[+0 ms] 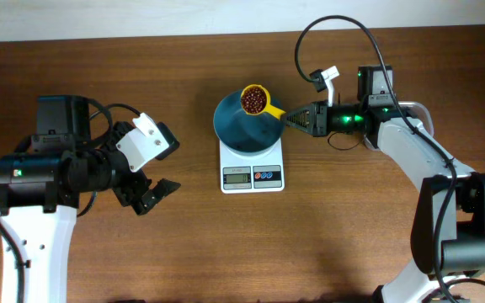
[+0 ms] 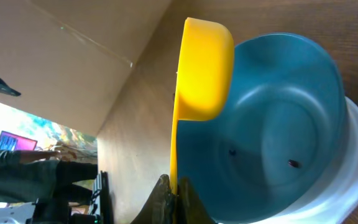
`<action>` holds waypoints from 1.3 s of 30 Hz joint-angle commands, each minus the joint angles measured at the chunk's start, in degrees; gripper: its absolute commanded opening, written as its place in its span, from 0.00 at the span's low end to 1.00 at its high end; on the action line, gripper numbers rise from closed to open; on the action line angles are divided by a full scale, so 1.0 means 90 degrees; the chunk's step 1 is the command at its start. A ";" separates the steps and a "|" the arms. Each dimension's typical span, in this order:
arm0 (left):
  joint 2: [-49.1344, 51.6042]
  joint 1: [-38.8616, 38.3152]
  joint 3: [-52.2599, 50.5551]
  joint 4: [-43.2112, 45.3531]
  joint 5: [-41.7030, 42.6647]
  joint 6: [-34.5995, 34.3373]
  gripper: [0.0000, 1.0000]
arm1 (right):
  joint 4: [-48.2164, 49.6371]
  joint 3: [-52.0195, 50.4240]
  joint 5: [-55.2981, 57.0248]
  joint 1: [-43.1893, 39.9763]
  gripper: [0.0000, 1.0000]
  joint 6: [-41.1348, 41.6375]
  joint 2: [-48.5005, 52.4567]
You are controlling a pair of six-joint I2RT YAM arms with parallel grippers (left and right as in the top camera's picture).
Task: Scoop item into bowl and weigh 50g on scale
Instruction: 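Tip the scoop with the right gripper to pour beans into the bowl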
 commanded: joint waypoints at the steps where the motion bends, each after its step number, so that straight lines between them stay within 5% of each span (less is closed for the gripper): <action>1: -0.0015 0.0034 0.0046 -0.0005 0.0112 0.0075 0.99 | -0.0002 0.0109 0.0447 0.0053 0.04 -0.0095 0.0039; 39: -0.0015 0.0034 0.0046 -0.0005 0.0112 0.0075 0.99 | -0.0520 0.0109 0.0648 0.0053 0.04 -0.0095 -0.0362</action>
